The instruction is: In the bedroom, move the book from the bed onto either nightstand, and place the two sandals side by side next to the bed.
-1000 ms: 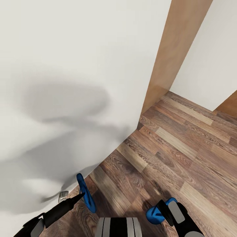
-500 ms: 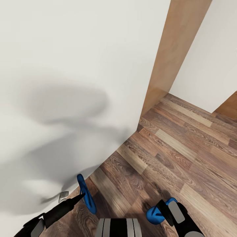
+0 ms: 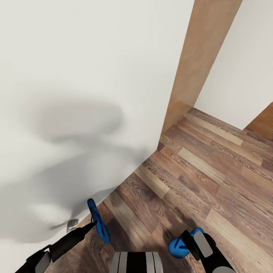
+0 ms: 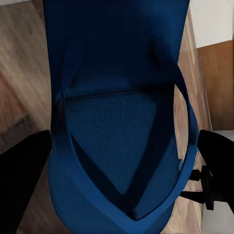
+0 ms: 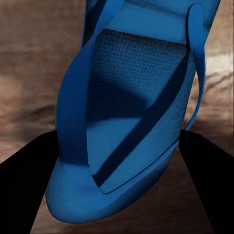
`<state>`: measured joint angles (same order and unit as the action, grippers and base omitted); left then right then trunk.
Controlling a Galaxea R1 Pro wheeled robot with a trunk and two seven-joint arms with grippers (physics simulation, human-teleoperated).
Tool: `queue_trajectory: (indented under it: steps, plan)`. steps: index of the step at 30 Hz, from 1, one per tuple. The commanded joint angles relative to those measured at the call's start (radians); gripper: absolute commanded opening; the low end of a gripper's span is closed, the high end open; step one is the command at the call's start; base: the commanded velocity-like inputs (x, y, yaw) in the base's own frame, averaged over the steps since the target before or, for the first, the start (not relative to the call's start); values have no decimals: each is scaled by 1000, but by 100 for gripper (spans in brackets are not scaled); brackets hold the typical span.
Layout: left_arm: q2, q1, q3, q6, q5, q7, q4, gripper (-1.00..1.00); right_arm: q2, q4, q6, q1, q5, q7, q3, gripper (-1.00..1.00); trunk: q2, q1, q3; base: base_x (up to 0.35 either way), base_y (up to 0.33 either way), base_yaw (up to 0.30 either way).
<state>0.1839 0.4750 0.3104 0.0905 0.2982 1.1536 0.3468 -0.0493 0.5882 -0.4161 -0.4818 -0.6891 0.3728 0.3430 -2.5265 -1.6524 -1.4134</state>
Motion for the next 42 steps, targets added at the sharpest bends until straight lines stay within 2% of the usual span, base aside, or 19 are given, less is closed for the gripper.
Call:
queue_trajectory:
  steps: [1,25,36,42]
  plan:
    - [0,1,6,9,2,4,0,-100,-1,2,-3,0,-9,8,4,-100,0,1,-1,-179,0,0]
    - [0,1,4,10,1,3,0,-100,0,2,-3,0,-9,8,4,-100,0,1,-1,-96,0,0]
    - [-1,1,4,11,1,2,0,-100,0,3,-3,0,-9,3,4,-100,2,6,42,0,0,0]
    - [0,1,5,11,1,3,0,-100,-1,4,-3,0,-9,2,2,-100,2,6,42,0,0,0]
